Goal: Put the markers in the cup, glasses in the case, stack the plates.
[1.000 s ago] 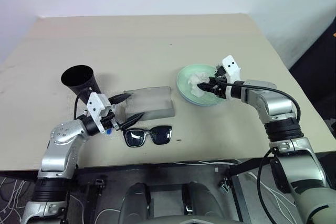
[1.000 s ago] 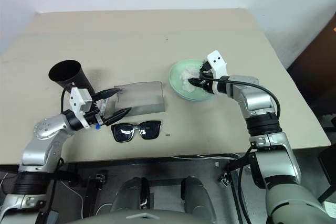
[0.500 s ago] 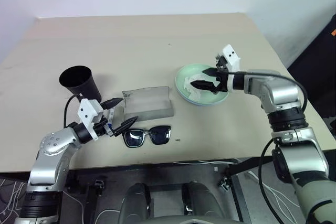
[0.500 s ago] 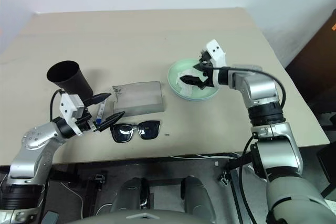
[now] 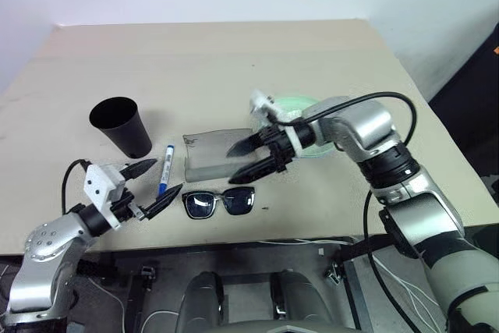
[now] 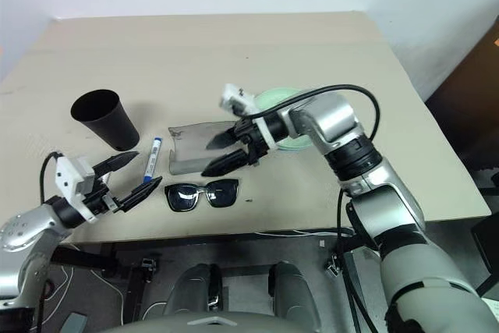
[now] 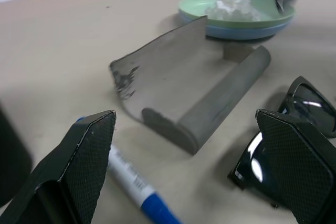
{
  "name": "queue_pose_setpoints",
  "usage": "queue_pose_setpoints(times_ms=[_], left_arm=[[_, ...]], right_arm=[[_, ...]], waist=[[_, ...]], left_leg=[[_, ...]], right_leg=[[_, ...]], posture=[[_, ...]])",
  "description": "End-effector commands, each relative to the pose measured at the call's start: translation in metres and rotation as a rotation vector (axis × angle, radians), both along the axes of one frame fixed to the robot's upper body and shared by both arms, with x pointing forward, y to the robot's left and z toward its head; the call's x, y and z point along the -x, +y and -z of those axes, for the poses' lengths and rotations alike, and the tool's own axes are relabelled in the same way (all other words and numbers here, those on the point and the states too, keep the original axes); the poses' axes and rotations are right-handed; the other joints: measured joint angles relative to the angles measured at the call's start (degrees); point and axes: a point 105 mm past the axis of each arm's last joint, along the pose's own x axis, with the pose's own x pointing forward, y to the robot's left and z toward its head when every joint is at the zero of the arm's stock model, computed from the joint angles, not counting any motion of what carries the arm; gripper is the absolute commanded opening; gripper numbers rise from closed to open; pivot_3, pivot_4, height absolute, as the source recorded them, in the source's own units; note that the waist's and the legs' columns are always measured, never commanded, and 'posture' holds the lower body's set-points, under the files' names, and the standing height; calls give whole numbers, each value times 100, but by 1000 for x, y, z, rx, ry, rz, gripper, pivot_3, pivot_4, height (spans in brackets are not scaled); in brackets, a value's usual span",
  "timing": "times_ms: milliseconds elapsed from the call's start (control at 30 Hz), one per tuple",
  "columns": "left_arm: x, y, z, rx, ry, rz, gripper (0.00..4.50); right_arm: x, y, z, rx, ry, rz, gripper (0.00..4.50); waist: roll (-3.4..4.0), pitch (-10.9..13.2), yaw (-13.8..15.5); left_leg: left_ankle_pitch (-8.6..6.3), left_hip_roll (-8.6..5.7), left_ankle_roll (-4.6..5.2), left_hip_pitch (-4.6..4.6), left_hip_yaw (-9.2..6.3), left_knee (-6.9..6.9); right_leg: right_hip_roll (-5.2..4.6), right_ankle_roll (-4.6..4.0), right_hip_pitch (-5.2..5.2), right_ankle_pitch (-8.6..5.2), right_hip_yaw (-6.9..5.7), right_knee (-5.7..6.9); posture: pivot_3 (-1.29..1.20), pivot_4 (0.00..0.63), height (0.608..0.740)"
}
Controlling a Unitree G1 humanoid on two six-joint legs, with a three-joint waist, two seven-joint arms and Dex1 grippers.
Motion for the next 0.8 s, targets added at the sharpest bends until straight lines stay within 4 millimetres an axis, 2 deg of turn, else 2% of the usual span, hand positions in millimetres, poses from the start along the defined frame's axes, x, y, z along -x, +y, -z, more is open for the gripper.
queue_pose_setpoints(times_ms=[33, 300, 533, 633, 800], left_arm=[[4, 5, -11, -28, -49, -7, 4500], [0, -2, -12, -21, -58, -6, 4500], [-2, -6, -10, -18, -61, -4, 4500], [-4, -7, -10, -16, -63, -3, 4500], [-6, -8, -7, -14, -62, -2, 4500]], right_arm=[[1, 11, 4, 47, -33, -63, 4487], [-19, 19, 41, 220, -100, -73, 4487], [-13, 24, 47, 251, -94, -133, 4487], [-11, 27, 50, 259, -100, -145, 3888], [-11, 31, 53, 270, -118, -145, 2369]], waist=[[0, 0, -9], [0, 0, -9], [0, 0, -10], [0, 0, -10], [0, 0, -10]], left_leg=[[0, 0, 0, 0, 0, 0], [0, 0, -1, -18, 8, -1], [0, -2, -1, -40, 8, 8], [0, -1, -1, -40, 6, 8], [0, -1, -1, -47, 8, 8]], right_leg=[[-1, 0, -1, 0, 0, 0], [8, -2, -20, 1, 0, 1], [10, 1, -37, 3, -1, 4], [11, 0, -37, 3, -2, 6], [11, 1, -42, 3, -3, 4]], posture=[[0, 150, 726], [0, 150, 726], [0, 150, 726], [0, 150, 726], [0, 150, 726]])
